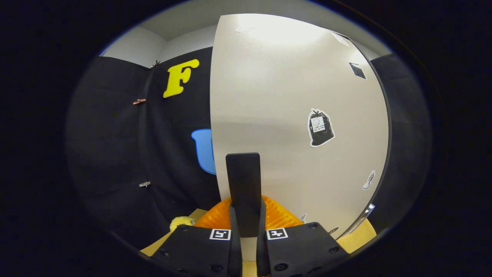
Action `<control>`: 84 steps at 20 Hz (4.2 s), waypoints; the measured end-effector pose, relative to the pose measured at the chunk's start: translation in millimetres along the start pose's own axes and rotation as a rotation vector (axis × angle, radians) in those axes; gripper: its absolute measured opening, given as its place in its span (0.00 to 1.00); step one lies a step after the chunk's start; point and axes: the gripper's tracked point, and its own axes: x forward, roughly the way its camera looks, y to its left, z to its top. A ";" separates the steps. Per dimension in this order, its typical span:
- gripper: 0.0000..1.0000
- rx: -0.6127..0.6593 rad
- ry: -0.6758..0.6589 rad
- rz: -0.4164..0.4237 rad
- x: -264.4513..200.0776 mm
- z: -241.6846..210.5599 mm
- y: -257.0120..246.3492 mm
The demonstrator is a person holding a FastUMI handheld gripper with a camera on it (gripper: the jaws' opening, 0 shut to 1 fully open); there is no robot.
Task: Open the shoe cabinet door, grab the shoes and put them into the shoe cabinet, then close the shoe cabinet door.
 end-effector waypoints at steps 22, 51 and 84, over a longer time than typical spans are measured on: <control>0.17 0.013 -0.017 -0.134 -175.5 13.2 -118.4; 0.49 0.059 -0.055 -0.205 -259.0 3.1 -278.7; 0.99 0.187 0.396 -0.043 -191.7 -256.2 -29.7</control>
